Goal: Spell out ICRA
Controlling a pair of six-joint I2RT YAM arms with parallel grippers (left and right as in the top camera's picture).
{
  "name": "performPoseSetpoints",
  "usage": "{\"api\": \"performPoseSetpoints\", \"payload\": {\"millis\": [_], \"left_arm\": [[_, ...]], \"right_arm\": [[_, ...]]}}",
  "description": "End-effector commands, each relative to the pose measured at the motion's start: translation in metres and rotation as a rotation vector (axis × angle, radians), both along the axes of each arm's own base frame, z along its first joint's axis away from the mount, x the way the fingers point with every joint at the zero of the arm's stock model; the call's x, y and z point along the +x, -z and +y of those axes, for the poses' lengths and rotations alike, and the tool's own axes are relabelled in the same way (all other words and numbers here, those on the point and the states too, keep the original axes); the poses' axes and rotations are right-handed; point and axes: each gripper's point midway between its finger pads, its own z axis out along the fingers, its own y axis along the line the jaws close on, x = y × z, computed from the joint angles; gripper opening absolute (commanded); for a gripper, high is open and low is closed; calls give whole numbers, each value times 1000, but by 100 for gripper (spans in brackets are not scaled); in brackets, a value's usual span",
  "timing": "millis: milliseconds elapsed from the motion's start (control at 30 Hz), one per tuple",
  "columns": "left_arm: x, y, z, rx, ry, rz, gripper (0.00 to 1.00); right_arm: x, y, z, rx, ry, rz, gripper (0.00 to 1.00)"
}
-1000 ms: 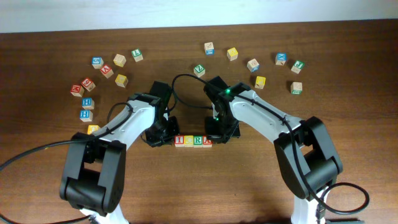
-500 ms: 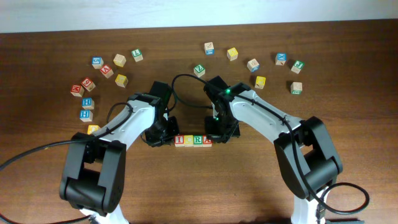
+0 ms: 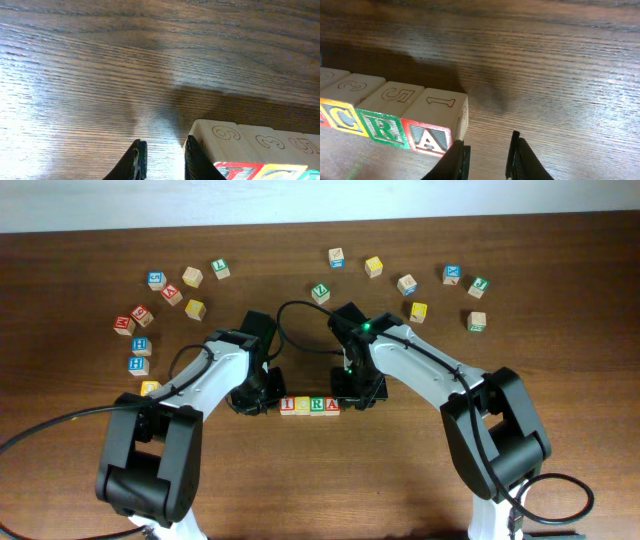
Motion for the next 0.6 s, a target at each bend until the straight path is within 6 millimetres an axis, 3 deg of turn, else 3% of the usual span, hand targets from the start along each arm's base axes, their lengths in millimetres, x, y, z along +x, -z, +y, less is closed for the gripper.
{"api": "performPoseSetpoints", "payload": {"millis": [0, 200, 300, 367, 400, 533, 567], "left_arm": [[-6, 4, 0, 8, 15, 23, 19], [-10, 5, 14, 84, 17, 30, 20], [-8, 5, 21, 124, 19, 20, 23], [-10, 4, 23, 123, 32, 34, 14], [-9, 1, 24, 123, 48, 34, 15], [11, -34, 36, 110, 33, -15, 16], [16, -46, 40, 103, 25, -45, 17]], "right_arm": [[1, 0, -3, -16, -6, -16, 23], [5, 1, -10, -46, 0, -33, 30], [11, 2, -25, -87, 23, -41, 31], [14, 2, -32, -90, 42, -36, 32], [15, 1, -36, -93, 52, -31, 31], [27, -31, -49, -98, 68, -36, 31], [28, -46, -52, -106, 72, -52, 31]]}}
